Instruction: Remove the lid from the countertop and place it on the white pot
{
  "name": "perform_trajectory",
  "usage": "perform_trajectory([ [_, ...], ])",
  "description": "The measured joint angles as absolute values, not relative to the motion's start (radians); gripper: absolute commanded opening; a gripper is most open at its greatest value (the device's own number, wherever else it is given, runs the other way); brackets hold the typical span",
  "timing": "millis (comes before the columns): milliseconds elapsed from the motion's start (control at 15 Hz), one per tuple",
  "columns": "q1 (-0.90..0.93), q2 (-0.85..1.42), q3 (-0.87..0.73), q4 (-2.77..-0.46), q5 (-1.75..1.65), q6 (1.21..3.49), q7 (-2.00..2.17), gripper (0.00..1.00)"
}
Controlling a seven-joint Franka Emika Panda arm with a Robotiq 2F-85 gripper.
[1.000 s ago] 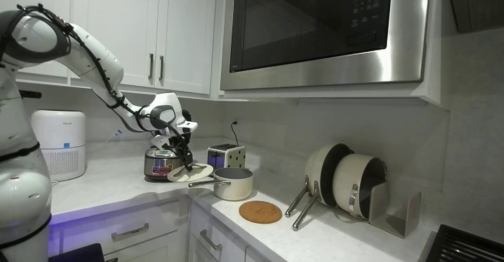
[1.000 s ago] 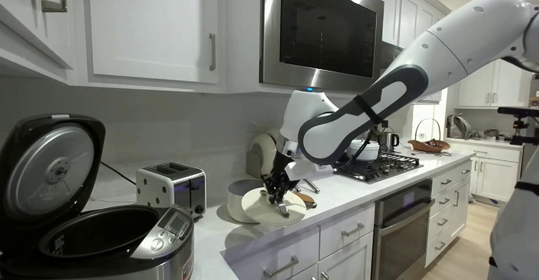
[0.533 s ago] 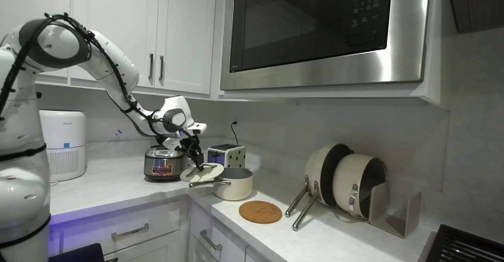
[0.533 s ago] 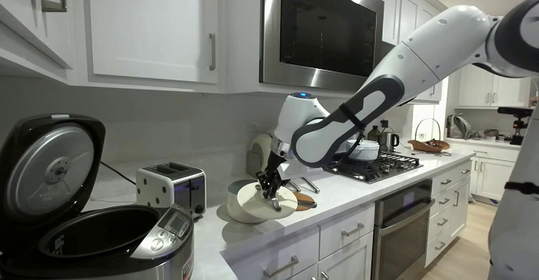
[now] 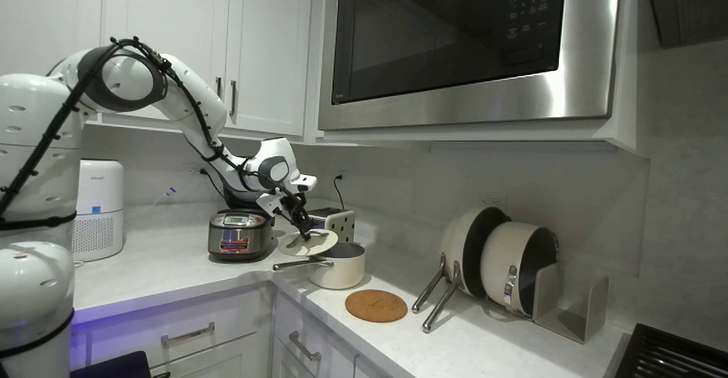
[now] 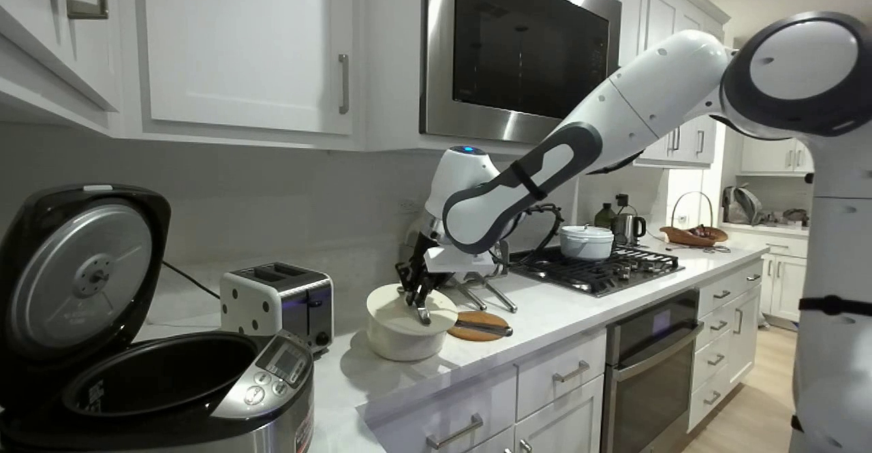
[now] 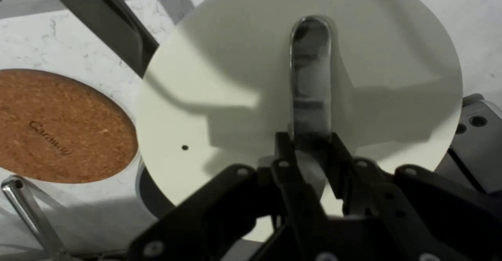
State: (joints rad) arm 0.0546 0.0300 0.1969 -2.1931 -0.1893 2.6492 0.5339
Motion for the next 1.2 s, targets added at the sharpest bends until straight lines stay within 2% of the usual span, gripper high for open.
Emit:
perform_trajectory([
  [1200,0.122,0.24,0.081,-1.836,-0.198,2.364,0.491,0.06],
])
